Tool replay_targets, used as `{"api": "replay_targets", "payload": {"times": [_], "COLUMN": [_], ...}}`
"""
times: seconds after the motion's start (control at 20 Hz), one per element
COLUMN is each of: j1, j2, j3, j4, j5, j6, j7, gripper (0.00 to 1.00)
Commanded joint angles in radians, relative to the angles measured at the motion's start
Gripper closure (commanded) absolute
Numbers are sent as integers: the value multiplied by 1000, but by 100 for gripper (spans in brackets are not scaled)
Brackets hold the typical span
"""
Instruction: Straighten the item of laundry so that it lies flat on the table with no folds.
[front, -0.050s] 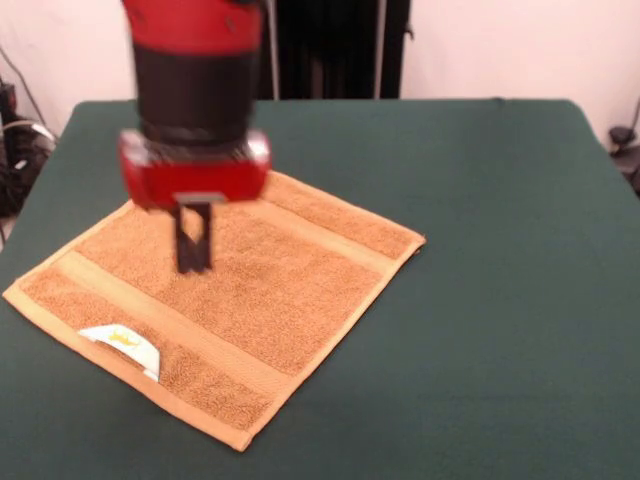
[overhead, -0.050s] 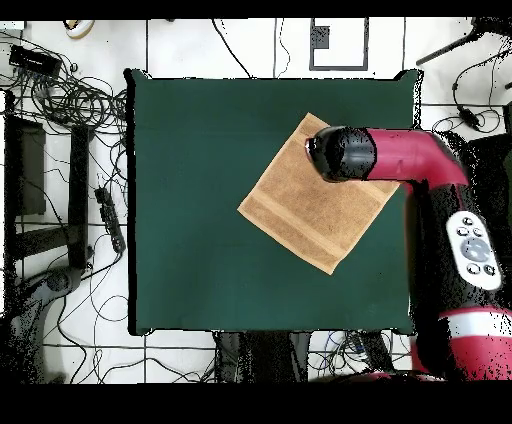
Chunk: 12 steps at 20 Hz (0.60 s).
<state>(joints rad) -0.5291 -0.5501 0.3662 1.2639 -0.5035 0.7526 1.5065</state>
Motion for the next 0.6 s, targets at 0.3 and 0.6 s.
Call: {"api": "replay_targets", "payload": {"times": [0.3, 0.6], "j1": [50, 80], "j2": [95, 182], "j3": [20, 5], "j4": [29, -22], "j5": [-46, -67], "j6": [-59, -157], "j7": [10, 58], "gripper": [100, 100]}}
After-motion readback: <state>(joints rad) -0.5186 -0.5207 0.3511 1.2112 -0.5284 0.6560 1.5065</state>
